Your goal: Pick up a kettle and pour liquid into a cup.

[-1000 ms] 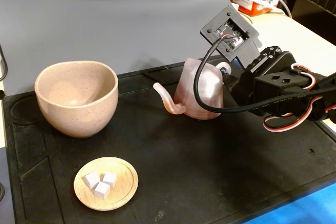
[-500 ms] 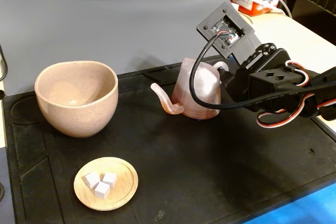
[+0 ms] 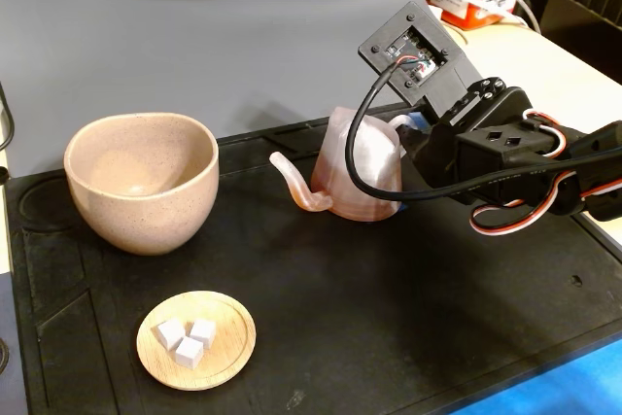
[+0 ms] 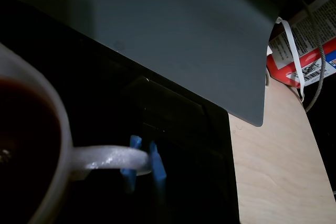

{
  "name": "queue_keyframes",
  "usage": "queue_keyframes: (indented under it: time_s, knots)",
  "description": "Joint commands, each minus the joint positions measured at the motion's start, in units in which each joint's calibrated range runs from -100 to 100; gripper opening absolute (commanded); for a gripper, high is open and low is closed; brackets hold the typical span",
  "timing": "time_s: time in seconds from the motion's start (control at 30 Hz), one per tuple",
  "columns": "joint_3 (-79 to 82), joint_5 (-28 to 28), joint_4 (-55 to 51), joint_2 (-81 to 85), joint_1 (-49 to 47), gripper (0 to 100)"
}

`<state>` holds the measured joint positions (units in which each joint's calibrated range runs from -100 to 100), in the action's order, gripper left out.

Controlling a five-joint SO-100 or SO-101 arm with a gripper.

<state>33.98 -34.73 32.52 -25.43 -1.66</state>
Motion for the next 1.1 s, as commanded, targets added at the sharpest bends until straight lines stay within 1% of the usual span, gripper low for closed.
queue_keyframes:
  time_s: [0.0,0.23,0.3,0.53,0.57,0.6,0.63,0.77,0.83,0.87,1.07]
  knots:
    - [-1.8,-0.1,0.3,0.8,-0.2,1]
    - [-2.5,-0.4,0.3,1.6,0.2,1]
    - [-2.8,-2.7,0.7,1.7,-0.2,1]
    - [-2.9,-2.8,-0.2,7.3,-0.6,1]
    - [-2.7,-2.8,-1.4,9.1,-1.3,1]
    - [-2.9,-2.8,-6.7,11.6,-1.4,1]
    - [-2.9,-2.8,-8.0,13.1,-1.6,1]
    - [-4.5,-2.8,-8.6,15.3,-1.9,1]
    - [-11.8,-2.8,-17.3,15.0,-4.1,1]
    - [-13.7,-2.8,-18.6,14.6,-4.9,1]
    - [-14.5,-2.4,-19.3,14.6,-5.3,1]
